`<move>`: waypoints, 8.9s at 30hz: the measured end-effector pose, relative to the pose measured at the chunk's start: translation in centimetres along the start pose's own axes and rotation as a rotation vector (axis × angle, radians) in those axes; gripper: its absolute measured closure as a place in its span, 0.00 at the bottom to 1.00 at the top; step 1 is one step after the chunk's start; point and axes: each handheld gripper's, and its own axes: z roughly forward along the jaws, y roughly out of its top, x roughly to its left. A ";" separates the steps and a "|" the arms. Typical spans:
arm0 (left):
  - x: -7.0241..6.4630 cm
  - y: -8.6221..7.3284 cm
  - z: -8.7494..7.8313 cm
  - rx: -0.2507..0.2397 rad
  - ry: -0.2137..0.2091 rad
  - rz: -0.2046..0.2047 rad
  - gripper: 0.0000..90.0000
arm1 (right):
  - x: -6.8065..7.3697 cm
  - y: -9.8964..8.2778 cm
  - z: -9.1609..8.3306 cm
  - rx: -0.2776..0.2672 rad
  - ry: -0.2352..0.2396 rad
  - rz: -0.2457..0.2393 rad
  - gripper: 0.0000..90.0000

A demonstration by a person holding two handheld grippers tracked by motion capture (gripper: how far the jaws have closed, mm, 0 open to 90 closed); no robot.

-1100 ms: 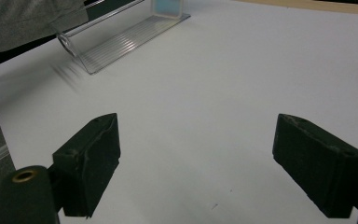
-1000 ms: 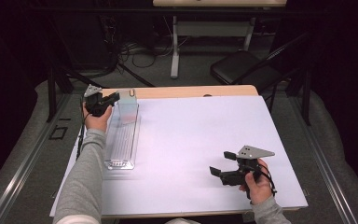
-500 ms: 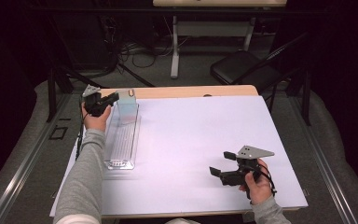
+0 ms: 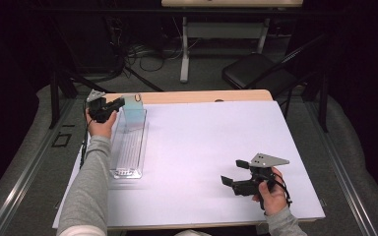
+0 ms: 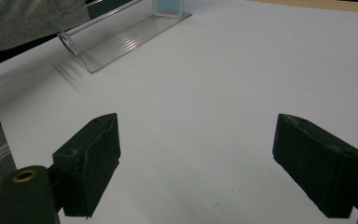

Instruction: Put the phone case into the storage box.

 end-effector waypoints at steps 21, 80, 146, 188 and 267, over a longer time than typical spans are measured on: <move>0.2 0.0 -0.1 0.007 0.034 -0.008 0.87 | 0.0 0.0 0.0 0.001 0.002 0.000 0.16; 0.5 0.6 -1.4 0.063 0.141 -0.037 0.42 | 0.0 0.0 0.2 0.005 0.015 0.001 0.16; -7.4 0.9 -8.5 0.080 -0.109 0.085 0.01 | -0.1 -0.2 0.2 0.012 0.014 -0.002 0.16; -13.3 -3.6 -13.5 0.032 -0.317 0.071 0.01 | 0.8 0.1 -0.2 0.004 -0.024 -0.033 0.16; -14.7 -11.6 -15.4 0.056 -0.397 0.141 0.01 | -0.4 -4.0 -2.3 0.009 -0.125 -0.006 0.16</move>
